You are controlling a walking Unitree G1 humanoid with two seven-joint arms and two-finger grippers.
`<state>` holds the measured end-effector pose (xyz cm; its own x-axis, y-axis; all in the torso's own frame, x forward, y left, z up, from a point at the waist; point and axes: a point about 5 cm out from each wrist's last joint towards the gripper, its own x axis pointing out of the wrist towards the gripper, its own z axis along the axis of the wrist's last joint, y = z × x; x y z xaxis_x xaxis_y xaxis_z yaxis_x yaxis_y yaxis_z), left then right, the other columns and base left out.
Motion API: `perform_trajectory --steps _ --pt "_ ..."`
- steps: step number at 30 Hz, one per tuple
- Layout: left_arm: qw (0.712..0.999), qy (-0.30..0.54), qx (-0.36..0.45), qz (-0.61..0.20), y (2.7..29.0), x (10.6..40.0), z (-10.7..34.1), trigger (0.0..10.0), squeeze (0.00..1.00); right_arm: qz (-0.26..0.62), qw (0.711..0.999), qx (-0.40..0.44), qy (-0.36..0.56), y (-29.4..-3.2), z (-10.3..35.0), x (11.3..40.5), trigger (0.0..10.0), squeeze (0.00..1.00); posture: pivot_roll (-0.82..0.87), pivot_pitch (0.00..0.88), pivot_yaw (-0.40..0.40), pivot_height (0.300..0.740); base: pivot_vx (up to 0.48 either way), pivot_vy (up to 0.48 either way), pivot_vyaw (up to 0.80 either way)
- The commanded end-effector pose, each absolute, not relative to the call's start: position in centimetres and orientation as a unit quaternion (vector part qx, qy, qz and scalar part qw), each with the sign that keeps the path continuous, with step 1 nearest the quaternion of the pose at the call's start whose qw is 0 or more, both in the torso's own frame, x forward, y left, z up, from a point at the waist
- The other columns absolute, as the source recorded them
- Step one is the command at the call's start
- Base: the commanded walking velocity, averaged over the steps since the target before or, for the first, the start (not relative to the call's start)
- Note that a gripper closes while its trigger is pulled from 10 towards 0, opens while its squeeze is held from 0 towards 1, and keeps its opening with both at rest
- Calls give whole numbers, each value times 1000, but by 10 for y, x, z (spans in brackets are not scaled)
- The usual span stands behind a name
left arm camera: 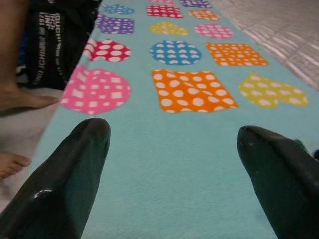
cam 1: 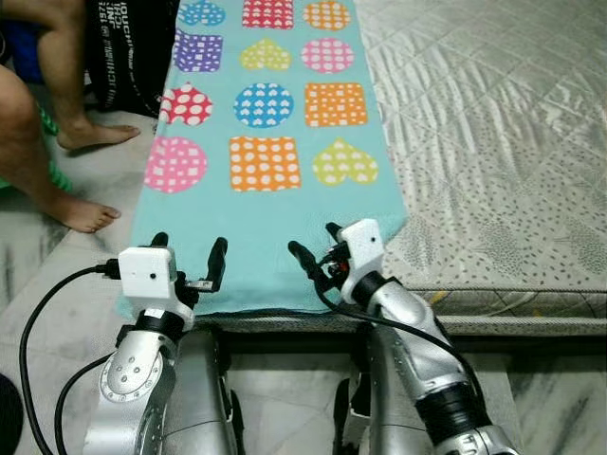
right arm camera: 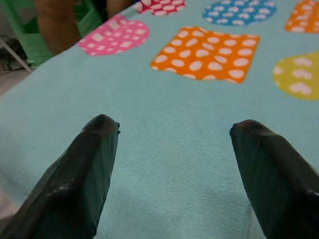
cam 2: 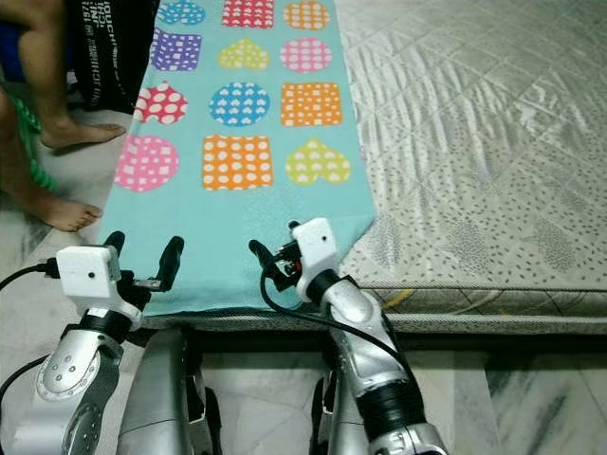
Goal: Clean up the room
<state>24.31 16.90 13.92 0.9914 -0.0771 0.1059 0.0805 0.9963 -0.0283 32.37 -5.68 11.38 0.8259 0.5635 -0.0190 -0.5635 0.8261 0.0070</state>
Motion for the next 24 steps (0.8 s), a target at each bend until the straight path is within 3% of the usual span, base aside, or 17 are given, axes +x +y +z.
perform_trajectory --steps 1,10,24 --pt "999 -44 -8 -28 174 237 139 10000 0 284 958 -10 18 -52 108 324 10000 0 240 326 -15 549 0 0 0" --pt "999 -36 3 -9 181 221 144 10000 0 262 965 -4 23 -37 108 337 10000 0 312 380 -14 549 0 0 0" --pt "1000 -20 5 0 179 207 148 10000 0 149 988 -27 14 -41 126 366 10000 0 338 428 -14 549 0 0 0"
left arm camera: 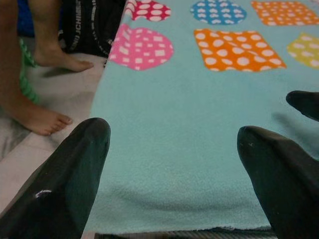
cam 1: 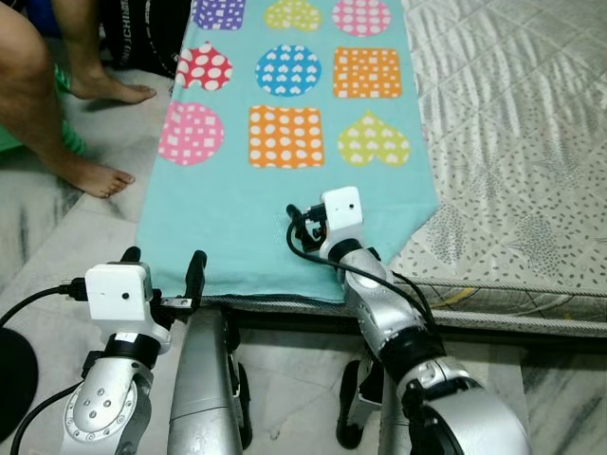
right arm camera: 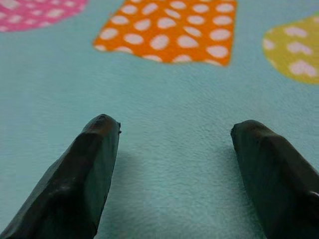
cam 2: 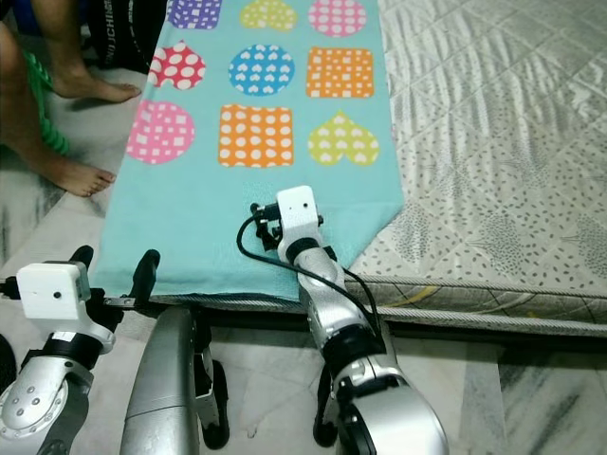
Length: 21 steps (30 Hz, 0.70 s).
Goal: Clean up the room
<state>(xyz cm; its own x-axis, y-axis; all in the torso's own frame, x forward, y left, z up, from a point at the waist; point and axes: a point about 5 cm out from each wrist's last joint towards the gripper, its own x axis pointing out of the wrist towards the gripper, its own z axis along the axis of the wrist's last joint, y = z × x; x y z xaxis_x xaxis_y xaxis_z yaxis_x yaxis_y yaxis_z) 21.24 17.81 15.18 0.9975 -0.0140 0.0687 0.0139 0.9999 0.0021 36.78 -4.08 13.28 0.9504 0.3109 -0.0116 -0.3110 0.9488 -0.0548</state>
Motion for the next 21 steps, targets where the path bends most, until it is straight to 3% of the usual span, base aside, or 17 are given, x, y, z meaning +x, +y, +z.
perform_trajectory --steps 1,21 --pt "1000 -19 5 0 179 207 148 10000 0 146 989 -28 13 -41 126 366 10000 0 338 428 -14 549 0 0 0" --pt "1000 -17 -1 5 177 213 148 10000 0 72 994 -79 -20 -89 121 370 10000 0 310 414 -21 549 0 0 0"
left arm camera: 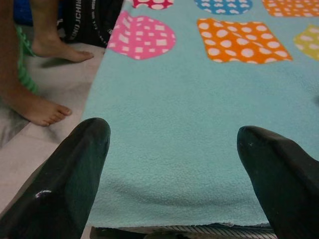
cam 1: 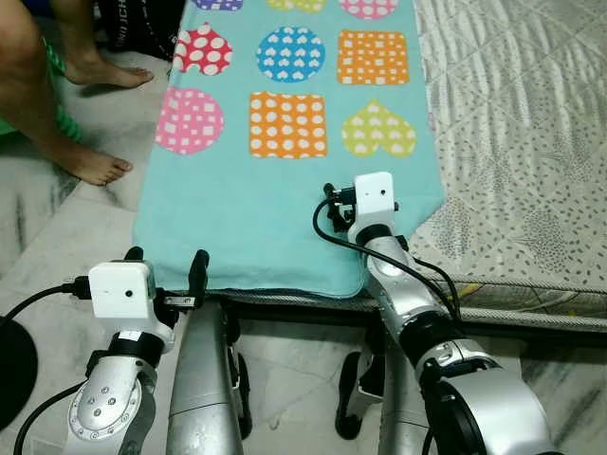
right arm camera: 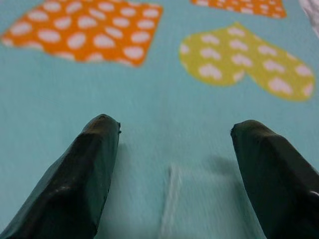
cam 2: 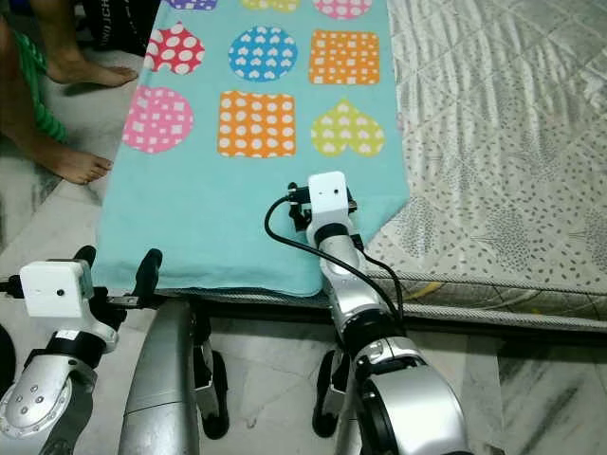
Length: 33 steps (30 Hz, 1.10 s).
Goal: Clean up the room
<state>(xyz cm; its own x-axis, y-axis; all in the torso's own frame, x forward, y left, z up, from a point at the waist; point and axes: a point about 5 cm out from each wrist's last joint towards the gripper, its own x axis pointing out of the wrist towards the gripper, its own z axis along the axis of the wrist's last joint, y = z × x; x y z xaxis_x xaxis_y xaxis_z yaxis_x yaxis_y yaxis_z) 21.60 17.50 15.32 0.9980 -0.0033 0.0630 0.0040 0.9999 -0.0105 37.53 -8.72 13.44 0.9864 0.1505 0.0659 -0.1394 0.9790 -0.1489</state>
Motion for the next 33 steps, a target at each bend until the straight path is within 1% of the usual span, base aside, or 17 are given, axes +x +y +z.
perform_trajectory --steps 1,4,5,7,8,18,23,28,33 --pt "1000 -18 -2 5 177 213 148 10000 0 71 994 -87 -13 -90 118 369 10000 0 310 413 -20 549 0 0 0" --pt "1000 -18 -2 4 176 214 148 10000 0 71 993 -98 0 -93 112 368 10000 0 309 412 -20 549 0 0 0" --pt "1000 -18 -2 3 177 215 148 10000 0 71 990 -117 14 -94 107 367 10000 0 309 411 -19 549 0 0 0" --pt "1000 -18 -2 3 177 215 148 10000 0 67 990 -120 21 -96 104 366 10000 0 308 409 -18 549 0 0 0" --pt "1000 -19 -2 3 177 216 147 10000 0 64 990 -121 25 -97 103 365 0 0 308 407 -18 549 0 0 0" --pt "1000 -22 -1 1 177 219 148 10000 0 61 991 -121 20 -96 105 366 0 0 305 393 -16 549 0 0 0" --pt "1000 -22 -1 0 177 220 148 10000 0 58 992 -107 24 -96 104 366 0 0 303 385 -12 549 0 0 0" --pt "1000 -23 0 1 178 221 148 10000 0 40 996 -65 48 -106 97 364 0 0 299 378 -18 549 0 0 0" --pt "1000 -26 -1 1 178 222 148 10000 0 36 997 -53 46 -113 99 366 0 0 296 374 -20 549 0 0 0"
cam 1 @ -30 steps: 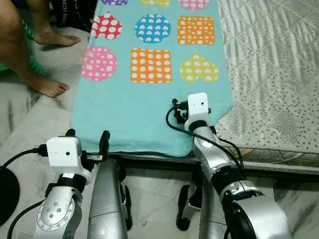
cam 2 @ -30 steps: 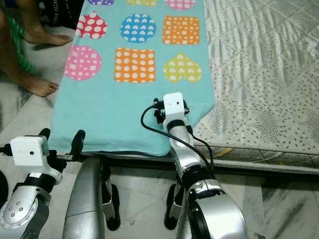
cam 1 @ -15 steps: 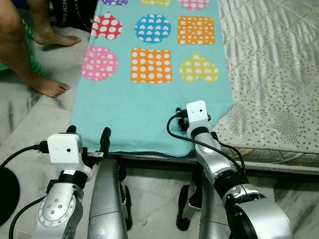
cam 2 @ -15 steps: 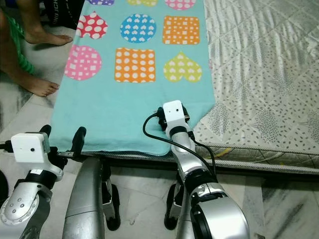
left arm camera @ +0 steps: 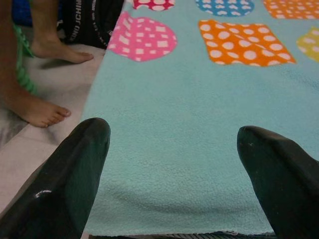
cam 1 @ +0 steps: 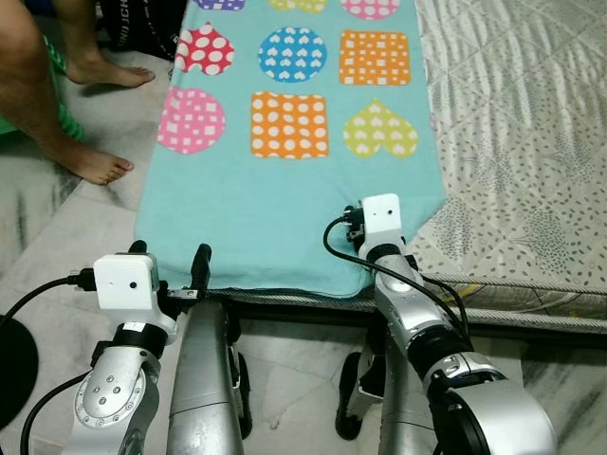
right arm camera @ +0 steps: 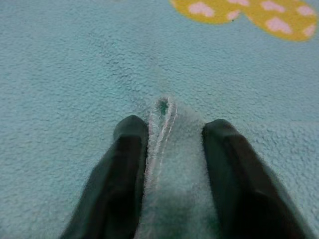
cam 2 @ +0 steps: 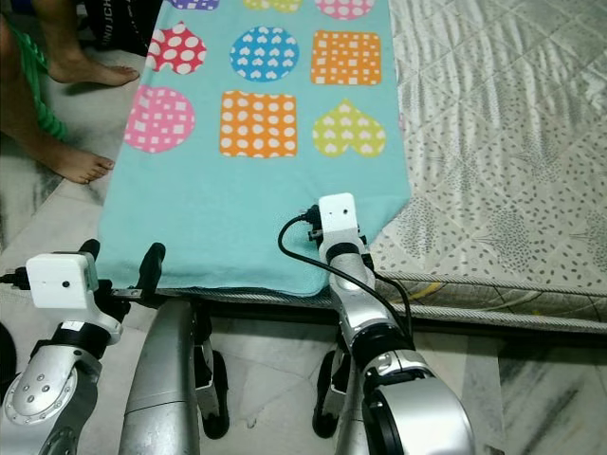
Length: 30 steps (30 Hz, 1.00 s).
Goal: Clean up the room
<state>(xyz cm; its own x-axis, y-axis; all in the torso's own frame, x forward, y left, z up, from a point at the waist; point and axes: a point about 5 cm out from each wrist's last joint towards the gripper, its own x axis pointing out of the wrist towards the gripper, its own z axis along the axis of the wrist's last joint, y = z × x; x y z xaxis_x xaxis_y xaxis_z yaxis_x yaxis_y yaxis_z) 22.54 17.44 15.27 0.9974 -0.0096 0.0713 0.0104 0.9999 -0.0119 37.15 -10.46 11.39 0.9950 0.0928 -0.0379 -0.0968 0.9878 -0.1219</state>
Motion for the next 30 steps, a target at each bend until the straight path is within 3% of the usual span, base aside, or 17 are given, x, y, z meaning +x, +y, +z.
perform_trajectory --steps 1,15,20,30 --pt "1000 -26 -1 1 178 222 148 10000 0 34 997 -47 46 -115 99 366 0 0 295 373 -21 549 0 0 0" --pt "1000 -28 -2 -2 178 227 148 10000 0 23 997 64 -25 -135 119 368 0 0 278 364 -10 549 0 0 0" --pt "1000 -30 -5 -4 177 229 147 10000 0 -12 997 71 -31 -159 120 367 0 0 265 358 -5 549 0 0 0" --pt "999 -33 -6 -11 175 234 148 10000 0 -35 998 52 -25 -183 117 362 0 0 259 349 5 549 0 0 0"
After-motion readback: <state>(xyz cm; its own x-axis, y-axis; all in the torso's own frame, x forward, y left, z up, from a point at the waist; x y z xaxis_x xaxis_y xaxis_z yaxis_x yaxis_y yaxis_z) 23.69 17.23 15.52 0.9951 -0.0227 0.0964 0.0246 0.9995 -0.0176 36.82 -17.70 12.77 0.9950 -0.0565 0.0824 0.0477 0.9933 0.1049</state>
